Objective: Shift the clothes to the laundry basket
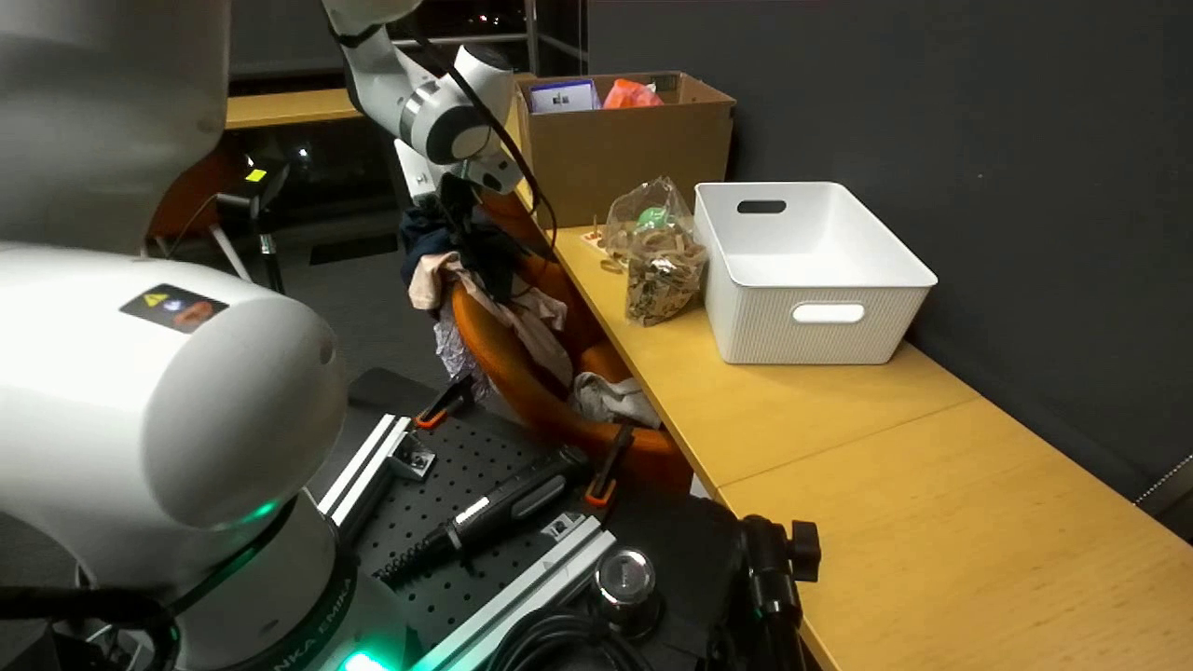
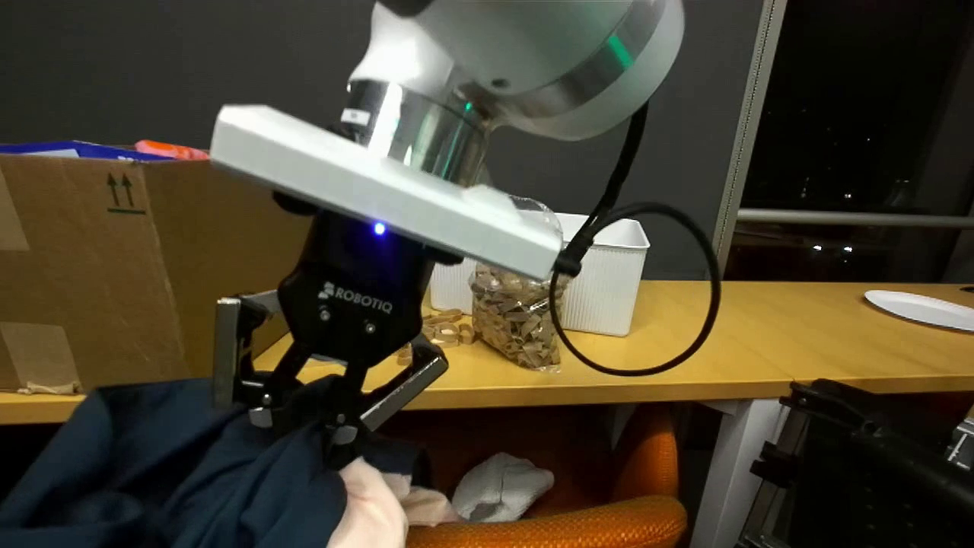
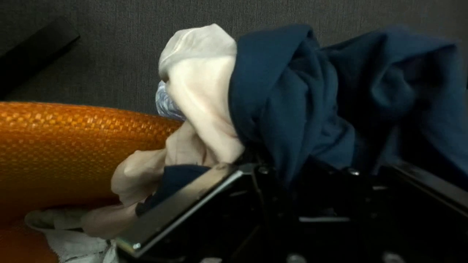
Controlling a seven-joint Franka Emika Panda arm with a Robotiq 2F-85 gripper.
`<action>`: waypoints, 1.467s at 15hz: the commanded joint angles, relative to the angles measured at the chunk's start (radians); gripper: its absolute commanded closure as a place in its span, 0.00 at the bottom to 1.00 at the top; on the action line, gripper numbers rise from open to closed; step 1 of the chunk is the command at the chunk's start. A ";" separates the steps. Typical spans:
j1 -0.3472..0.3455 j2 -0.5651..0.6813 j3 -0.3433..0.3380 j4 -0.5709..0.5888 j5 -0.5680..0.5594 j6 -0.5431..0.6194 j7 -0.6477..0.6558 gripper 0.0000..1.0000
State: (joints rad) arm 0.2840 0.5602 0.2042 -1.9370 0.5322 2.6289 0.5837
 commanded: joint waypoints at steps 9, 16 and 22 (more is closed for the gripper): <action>-0.044 -0.537 -0.229 -0.269 -0.519 -0.190 0.440 0.96; -0.276 -0.818 -0.231 -0.295 -0.664 -0.401 0.465 0.96; -0.424 -0.822 -0.247 -0.143 -0.756 -0.499 0.295 0.96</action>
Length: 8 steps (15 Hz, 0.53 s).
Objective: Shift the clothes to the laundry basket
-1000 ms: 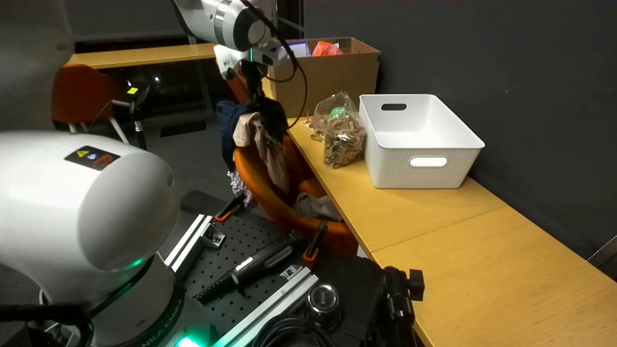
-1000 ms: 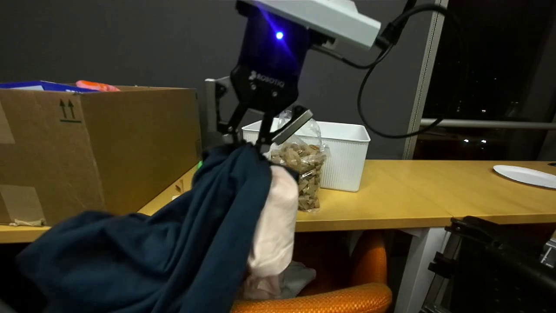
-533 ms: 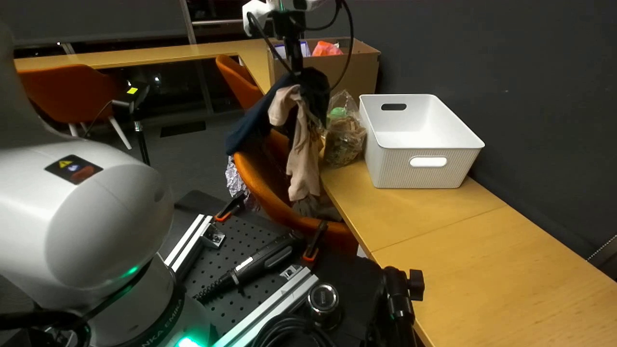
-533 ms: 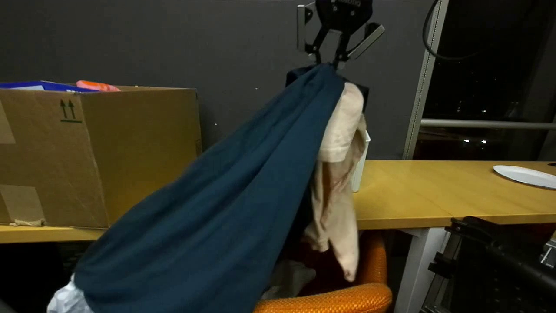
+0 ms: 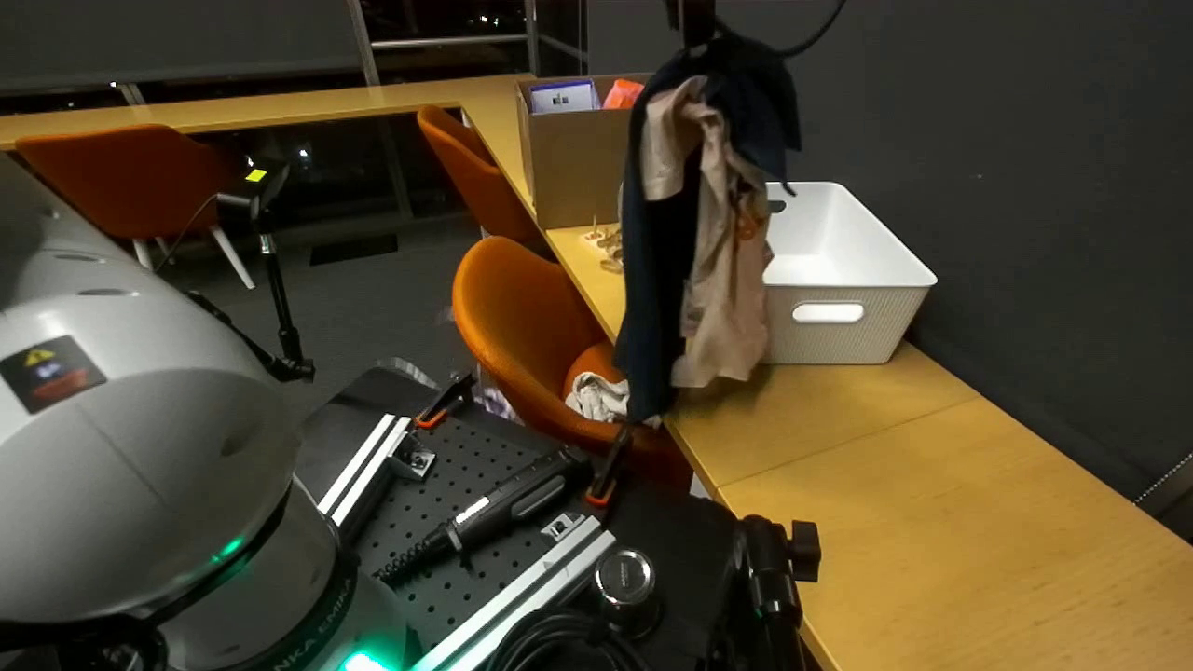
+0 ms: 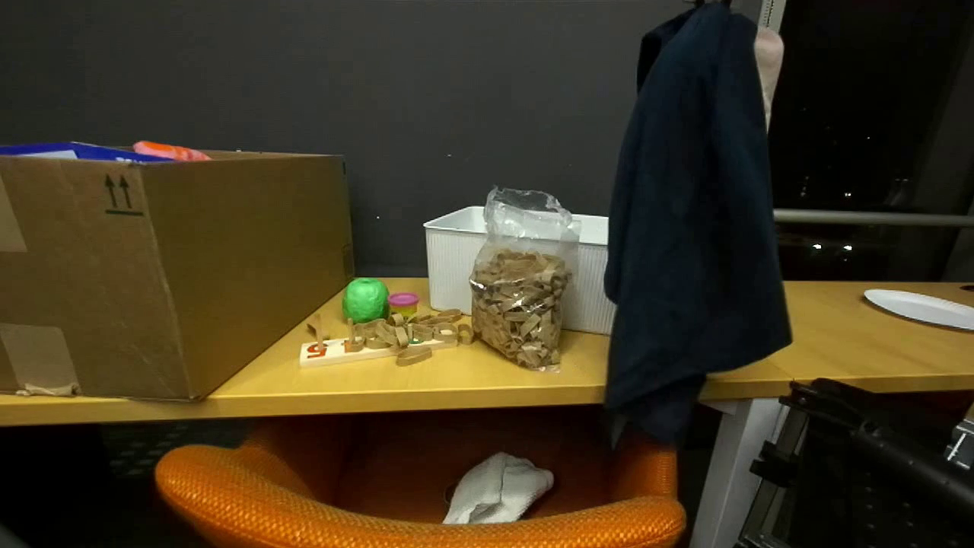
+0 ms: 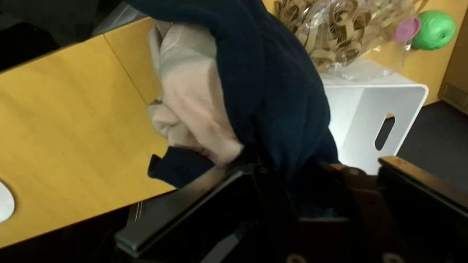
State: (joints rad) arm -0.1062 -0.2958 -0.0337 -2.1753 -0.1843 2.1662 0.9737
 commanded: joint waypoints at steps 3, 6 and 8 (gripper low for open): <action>-0.056 0.075 -0.040 0.186 -0.028 -0.015 -0.279 0.96; -0.072 0.094 -0.076 0.273 -0.031 0.008 -0.490 0.96; -0.082 0.113 -0.105 0.343 -0.010 0.027 -0.629 0.96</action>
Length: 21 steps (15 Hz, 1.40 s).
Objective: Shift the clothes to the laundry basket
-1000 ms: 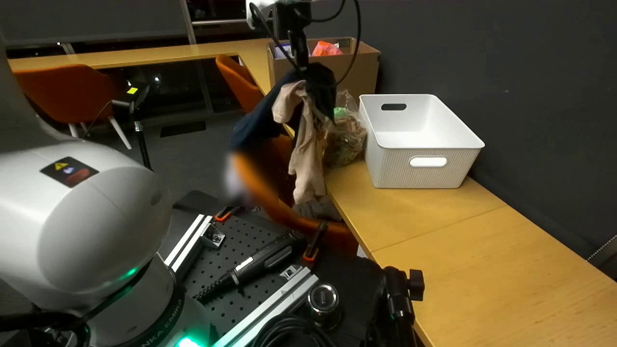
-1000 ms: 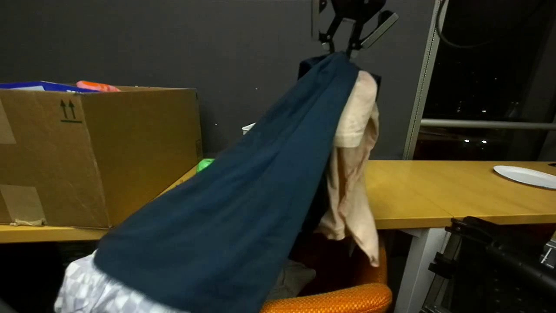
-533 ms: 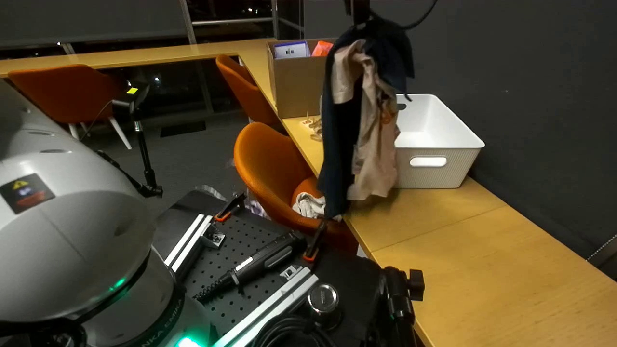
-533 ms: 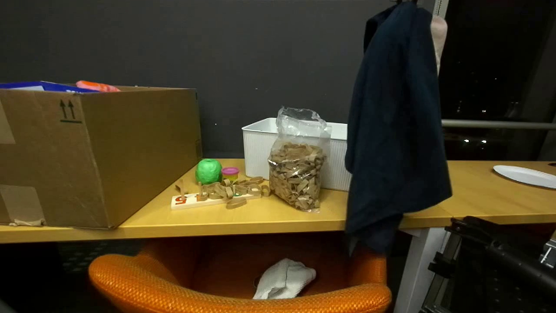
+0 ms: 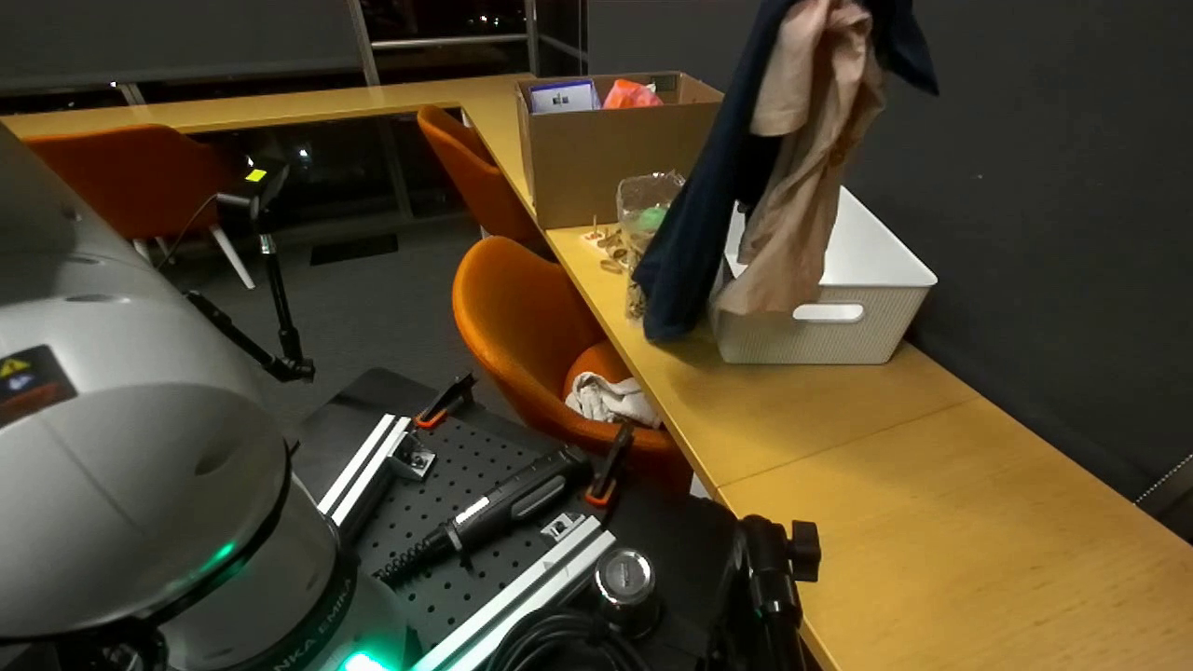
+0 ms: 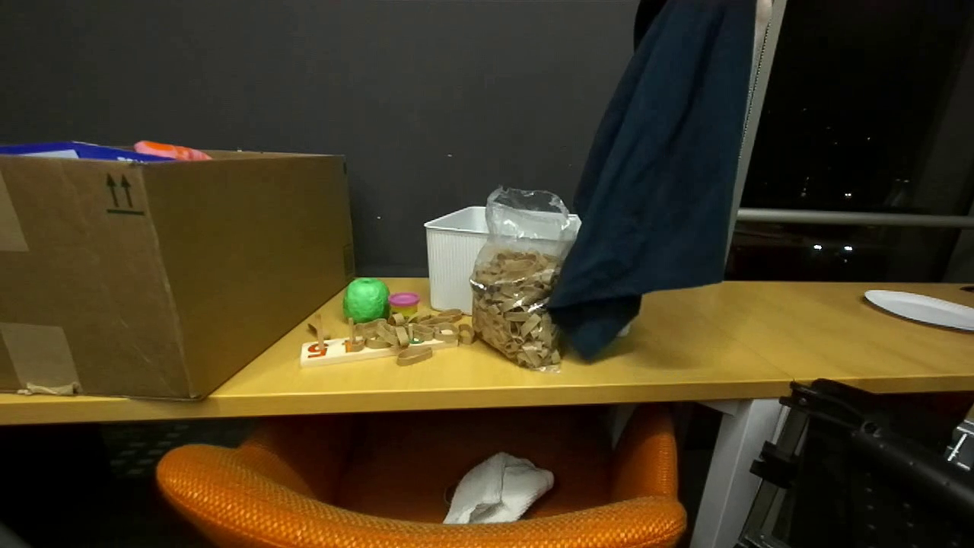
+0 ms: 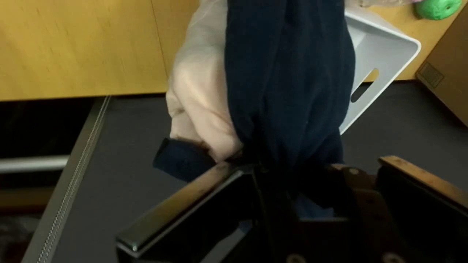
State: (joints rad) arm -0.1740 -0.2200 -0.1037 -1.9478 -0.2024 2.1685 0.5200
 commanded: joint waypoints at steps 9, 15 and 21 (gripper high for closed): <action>0.006 0.434 -0.047 0.409 0.311 0.273 -0.687 0.96; -0.024 0.775 0.071 0.640 0.391 0.280 -0.788 0.96; -0.004 1.001 0.088 0.702 0.334 0.284 -0.733 0.96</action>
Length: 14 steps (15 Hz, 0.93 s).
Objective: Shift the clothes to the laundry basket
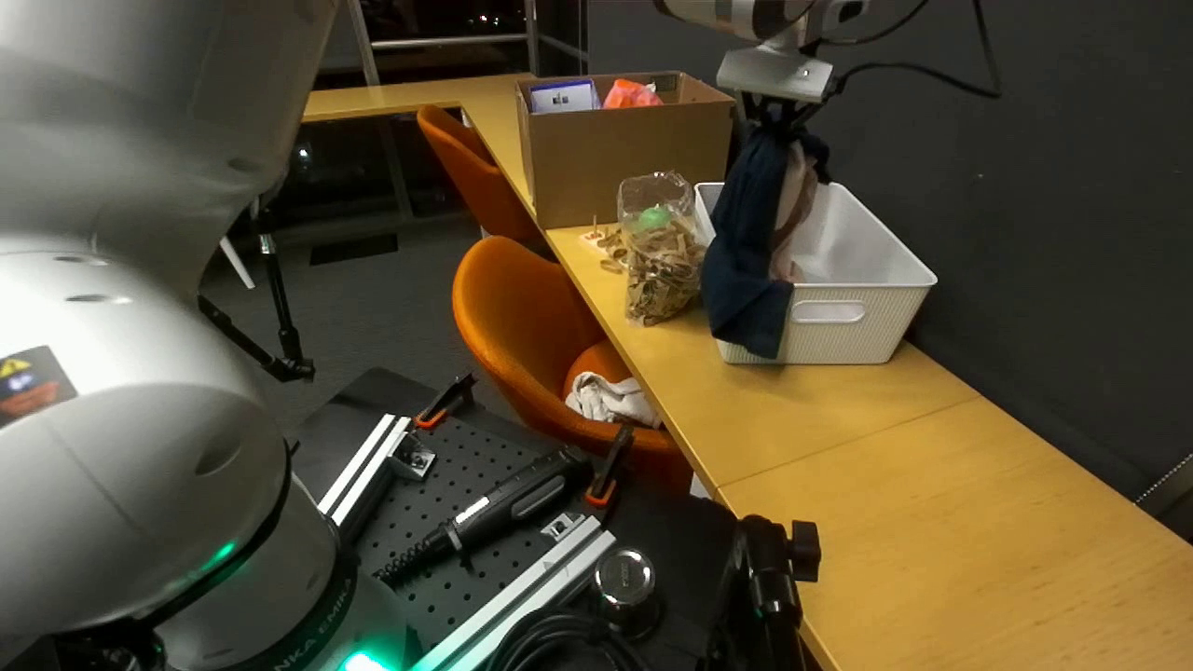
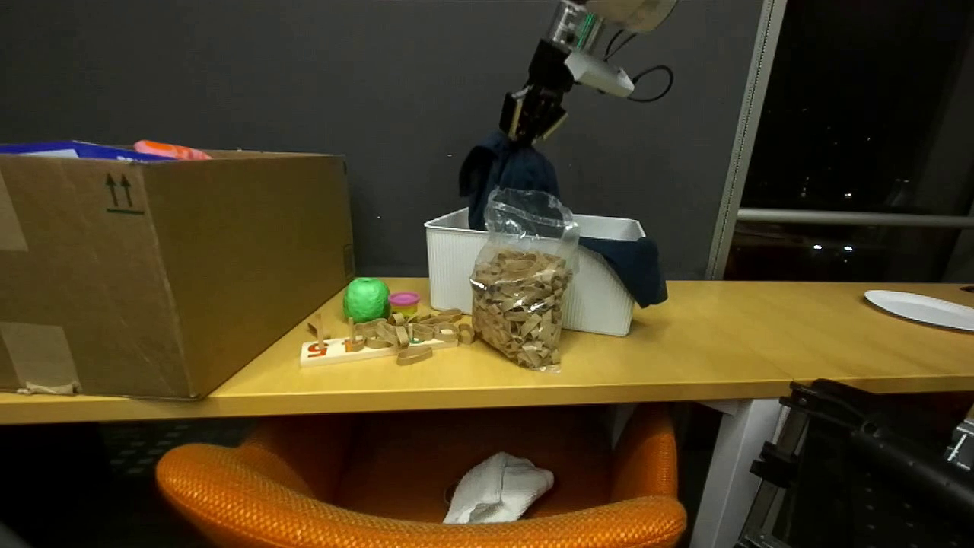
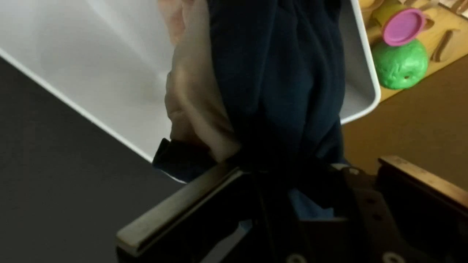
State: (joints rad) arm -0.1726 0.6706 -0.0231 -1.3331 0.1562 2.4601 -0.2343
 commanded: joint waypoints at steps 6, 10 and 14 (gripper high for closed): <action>0.013 0.241 0.000 0.150 -0.040 -0.046 0.094 0.57; 0.036 0.226 -0.007 0.112 -0.035 -0.069 0.177 0.29; 0.068 0.102 -0.010 -0.034 -0.028 -0.084 0.267 0.02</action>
State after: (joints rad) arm -0.1290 0.8879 -0.0239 -1.2461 0.1390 2.4025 -0.0337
